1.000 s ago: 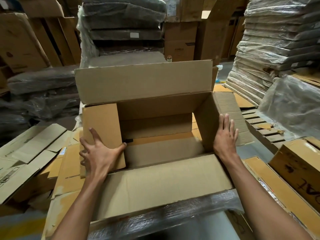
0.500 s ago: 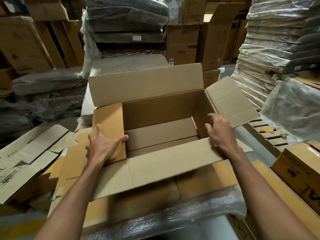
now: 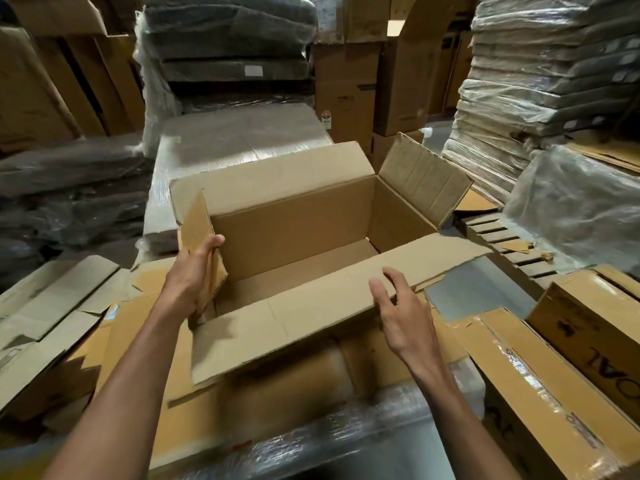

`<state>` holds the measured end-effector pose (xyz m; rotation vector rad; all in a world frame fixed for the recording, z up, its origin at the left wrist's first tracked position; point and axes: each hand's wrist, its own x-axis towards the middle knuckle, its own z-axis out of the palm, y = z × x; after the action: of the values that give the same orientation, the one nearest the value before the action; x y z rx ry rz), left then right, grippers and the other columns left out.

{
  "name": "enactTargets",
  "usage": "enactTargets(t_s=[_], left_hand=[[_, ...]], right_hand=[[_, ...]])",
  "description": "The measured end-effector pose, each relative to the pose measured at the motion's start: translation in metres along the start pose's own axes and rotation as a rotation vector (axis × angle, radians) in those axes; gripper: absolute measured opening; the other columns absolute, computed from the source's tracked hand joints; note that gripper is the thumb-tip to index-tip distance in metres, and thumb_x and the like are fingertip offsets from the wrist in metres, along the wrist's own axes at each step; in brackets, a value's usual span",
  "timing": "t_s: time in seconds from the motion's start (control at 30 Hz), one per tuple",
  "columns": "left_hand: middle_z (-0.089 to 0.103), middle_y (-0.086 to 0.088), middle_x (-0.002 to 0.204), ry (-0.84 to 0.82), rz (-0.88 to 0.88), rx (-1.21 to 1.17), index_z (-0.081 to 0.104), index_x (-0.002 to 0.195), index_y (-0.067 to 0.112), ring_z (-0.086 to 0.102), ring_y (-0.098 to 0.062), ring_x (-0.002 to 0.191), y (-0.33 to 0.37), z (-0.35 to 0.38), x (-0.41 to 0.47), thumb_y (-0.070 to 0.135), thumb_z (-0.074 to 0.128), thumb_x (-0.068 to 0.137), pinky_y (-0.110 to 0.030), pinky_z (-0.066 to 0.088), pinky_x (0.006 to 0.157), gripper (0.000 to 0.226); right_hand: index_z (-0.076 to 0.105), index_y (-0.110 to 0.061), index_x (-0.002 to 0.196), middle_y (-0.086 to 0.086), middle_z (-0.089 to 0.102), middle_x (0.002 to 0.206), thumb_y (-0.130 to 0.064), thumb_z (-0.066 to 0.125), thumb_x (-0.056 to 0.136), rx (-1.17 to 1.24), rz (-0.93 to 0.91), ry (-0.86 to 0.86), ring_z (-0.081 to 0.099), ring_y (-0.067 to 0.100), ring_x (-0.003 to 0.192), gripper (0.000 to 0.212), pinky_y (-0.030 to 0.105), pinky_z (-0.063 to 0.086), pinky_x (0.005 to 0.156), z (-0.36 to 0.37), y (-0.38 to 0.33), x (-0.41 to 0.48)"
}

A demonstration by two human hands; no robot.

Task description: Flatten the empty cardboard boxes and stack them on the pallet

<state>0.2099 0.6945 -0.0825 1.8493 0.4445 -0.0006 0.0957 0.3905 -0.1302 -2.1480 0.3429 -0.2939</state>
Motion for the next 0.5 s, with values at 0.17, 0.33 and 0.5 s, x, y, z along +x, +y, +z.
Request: enactTargets(t_s=[0.17,0.33,0.5], left_hand=[[0.053,-0.011,0.092,-0.071,-0.022,-0.154,0.054,0.113,0.021,0.051,-0.03,0.082,0.009,-0.016,-0.022,0.052,0.046,0.093,-0.039,0.043,0.072,0.037],[0.045,-0.012,0.08,0.014,-0.02,-0.092,0.051,0.085,0.015,0.042,-0.027,0.063,0.03,-0.035,-0.03,0.024,0.041,0.091,-0.031,0.036,0.056,0.015],[0.058,-0.016,0.097,-0.027,0.002,0.142,0.058,0.104,0.004,0.061,-0.035,0.075,0.039,-0.041,-0.023,0.016,0.053,0.1,-0.04,0.054,0.062,0.014]], right_hand=[[0.039,-0.027,0.15,-0.005,0.065,0.103,-0.034,0.06,0.099,0.148,-0.015,0.12,0.057,0.002,0.08,0.055,0.028,0.039,0.081,0.003,-0.024,0.007],[0.069,-0.021,0.117,-0.01,0.068,0.087,-0.031,0.056,0.099,0.081,-0.043,0.17,0.064,0.007,0.079,0.024,0.018,0.039,0.066,0.008,-0.032,0.014],[0.074,-0.021,0.095,-0.004,0.071,0.083,-0.037,0.058,0.096,0.03,-0.075,0.147,0.061,0.011,0.075,0.023,0.018,0.039,0.056,0.003,-0.043,0.028]])
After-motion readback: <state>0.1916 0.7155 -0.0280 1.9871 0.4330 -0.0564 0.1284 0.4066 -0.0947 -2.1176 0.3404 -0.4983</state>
